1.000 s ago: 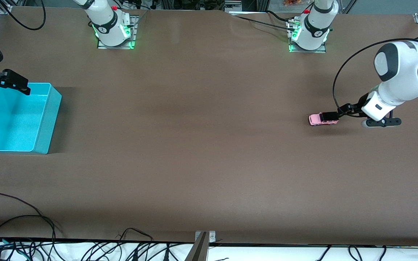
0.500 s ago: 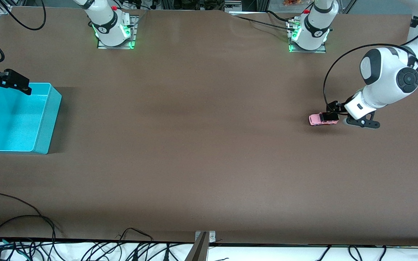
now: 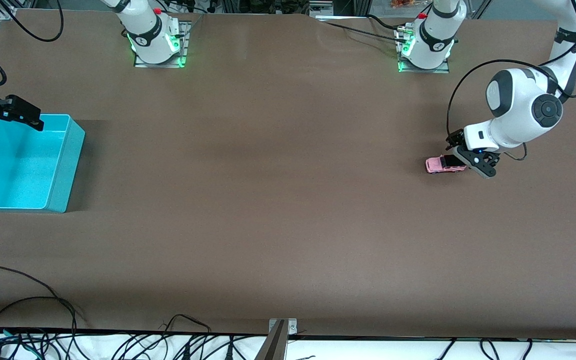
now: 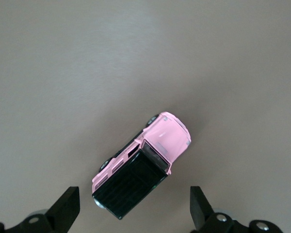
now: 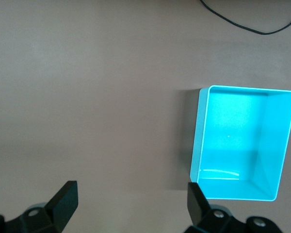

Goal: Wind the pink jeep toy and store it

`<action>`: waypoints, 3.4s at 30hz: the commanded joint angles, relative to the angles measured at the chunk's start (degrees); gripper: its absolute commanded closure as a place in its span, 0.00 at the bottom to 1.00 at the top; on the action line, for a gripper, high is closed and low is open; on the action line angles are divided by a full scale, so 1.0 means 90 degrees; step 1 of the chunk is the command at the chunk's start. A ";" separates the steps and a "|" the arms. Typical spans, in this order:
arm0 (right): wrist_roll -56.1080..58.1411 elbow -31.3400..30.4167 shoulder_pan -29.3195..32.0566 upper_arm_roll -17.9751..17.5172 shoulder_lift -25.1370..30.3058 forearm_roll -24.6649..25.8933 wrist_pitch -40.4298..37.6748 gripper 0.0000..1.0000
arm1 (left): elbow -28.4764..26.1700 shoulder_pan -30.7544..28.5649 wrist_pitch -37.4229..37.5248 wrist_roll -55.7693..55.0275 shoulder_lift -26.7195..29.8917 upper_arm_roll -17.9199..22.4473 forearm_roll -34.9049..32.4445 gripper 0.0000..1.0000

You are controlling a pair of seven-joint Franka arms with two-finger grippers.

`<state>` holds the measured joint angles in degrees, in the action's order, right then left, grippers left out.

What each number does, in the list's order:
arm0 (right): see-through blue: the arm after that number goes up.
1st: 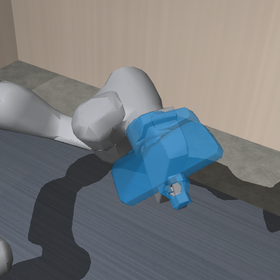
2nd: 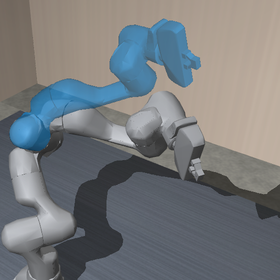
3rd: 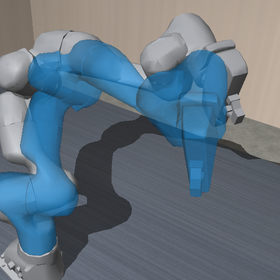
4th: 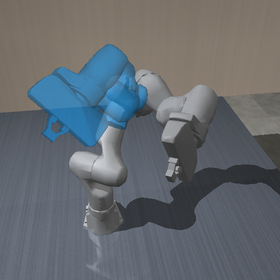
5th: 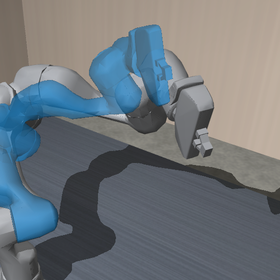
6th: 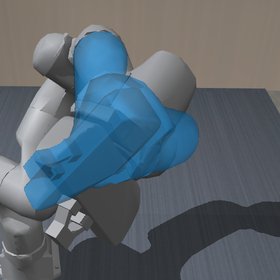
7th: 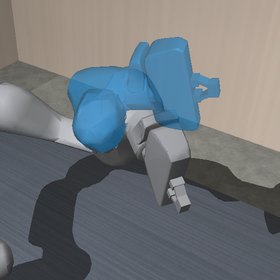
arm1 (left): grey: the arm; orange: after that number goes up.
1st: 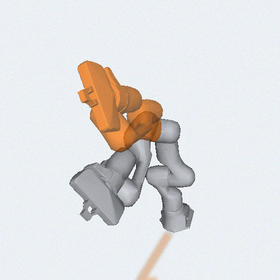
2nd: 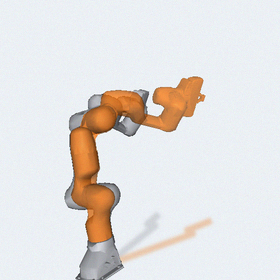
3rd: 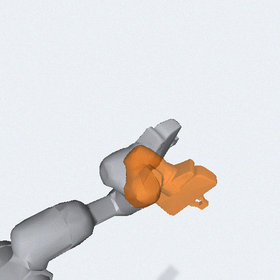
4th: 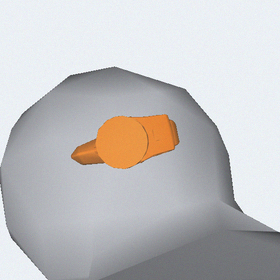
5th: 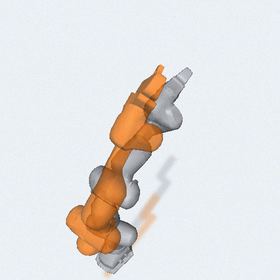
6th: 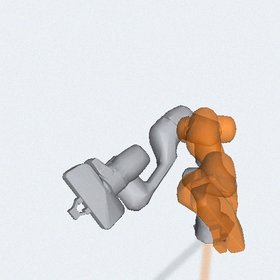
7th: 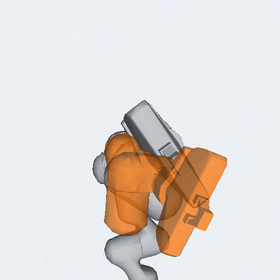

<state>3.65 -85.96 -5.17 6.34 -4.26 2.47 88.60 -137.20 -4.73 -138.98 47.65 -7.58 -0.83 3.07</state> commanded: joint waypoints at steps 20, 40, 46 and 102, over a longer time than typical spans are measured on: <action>-0.0005 0.0069 -0.0021 -0.0021 0.0014 0.0038 -0.0059 0.00 | -0.0644 -0.0002 -0.1843 0.3875 -0.0417 0.0015 -0.0048 0.00; -0.0015 0.0069 -0.0070 -0.0040 -0.0054 0.0028 0.0126 0.00 | -0.0752 -0.0002 -0.2293 0.4578 -0.0623 0.0005 -0.0048 0.55; -0.0005 0.0069 -0.0128 -0.0040 -0.0064 0.0038 0.0126 0.00 | -0.0742 0.0018 -0.2283 0.4726 -0.0574 0.0005 -0.0048 0.89; 0.0004 0.0069 -0.0138 -0.0031 -0.0064 0.0048 0.0126 0.00 | -0.0449 0.0633 -0.2263 0.3446 -0.0974 -0.0464 -0.0028 1.00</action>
<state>3.65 -85.96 -6.22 5.98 -4.80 2.47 89.68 -142.49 0.62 -159.54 79.25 -14.67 -5.32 3.05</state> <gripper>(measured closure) 0.000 0.489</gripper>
